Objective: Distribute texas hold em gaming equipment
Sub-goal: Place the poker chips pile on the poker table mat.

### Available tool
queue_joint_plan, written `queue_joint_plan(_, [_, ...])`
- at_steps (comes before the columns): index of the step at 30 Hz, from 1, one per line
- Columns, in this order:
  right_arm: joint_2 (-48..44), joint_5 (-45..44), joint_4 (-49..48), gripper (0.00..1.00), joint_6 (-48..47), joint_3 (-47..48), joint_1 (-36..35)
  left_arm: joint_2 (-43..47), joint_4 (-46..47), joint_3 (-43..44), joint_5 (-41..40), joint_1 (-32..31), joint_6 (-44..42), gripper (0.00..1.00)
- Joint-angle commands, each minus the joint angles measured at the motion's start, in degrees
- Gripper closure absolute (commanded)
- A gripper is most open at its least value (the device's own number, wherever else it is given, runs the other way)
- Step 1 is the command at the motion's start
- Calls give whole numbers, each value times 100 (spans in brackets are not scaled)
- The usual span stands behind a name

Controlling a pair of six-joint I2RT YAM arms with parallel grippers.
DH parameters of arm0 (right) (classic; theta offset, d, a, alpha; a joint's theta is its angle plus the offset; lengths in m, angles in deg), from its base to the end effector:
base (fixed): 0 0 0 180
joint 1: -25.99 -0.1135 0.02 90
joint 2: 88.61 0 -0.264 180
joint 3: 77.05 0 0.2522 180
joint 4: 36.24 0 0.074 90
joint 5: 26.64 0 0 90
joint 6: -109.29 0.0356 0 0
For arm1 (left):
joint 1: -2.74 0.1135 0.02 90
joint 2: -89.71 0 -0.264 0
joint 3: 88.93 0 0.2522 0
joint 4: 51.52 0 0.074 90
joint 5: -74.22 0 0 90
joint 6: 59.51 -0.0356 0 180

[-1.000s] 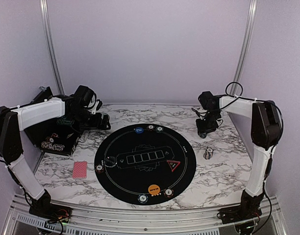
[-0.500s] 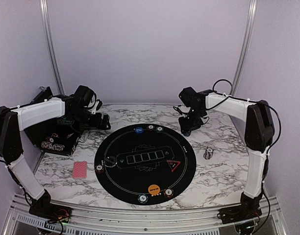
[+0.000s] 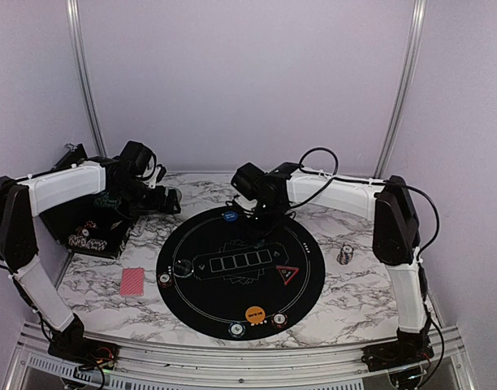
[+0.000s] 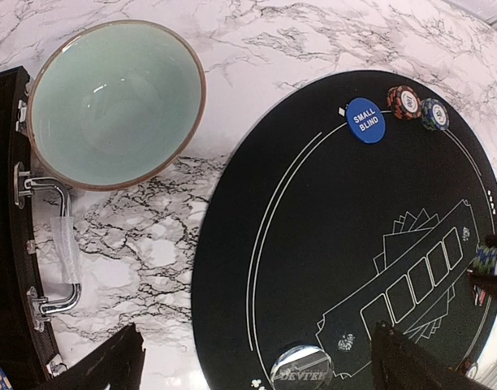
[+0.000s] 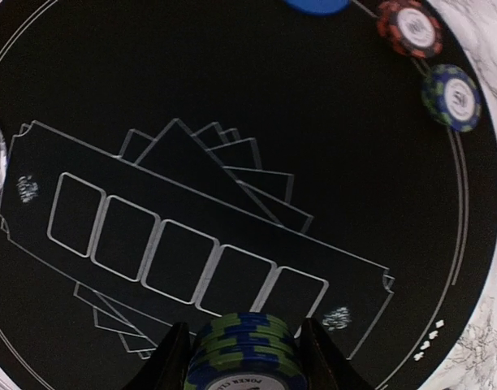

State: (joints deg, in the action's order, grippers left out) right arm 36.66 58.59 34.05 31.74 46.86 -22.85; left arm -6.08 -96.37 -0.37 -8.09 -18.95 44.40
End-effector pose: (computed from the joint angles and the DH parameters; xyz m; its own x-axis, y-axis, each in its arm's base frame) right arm 0.3043 0.3436 0.2191 -0.7680 -0.5521 -0.3244 -0.5811 0.8138 -0.0092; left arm 0.3365 -0.1390 0.2582 -0.8179 0.0689 -0.5712 0.2535 0.9344 -0.2502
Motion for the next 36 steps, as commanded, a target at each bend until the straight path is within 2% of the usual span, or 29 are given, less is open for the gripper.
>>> queue_joint_plan(1, [334,47,277,68,196,652,-466,115,67,-32,83,61,-1,1])
queue_joint_plan(13, [1002,238,420,67,310,1324,-1108,129,65,-31,119,113,10,1])
queue_joint_plan(28, [1179,219,218,66,382,953,-1188,82,61,-36,131,122,7,1])
queue_joint_plan(36, [1192,204,117,60,427,765,-1220,78,66,-40,140,121,16,1])
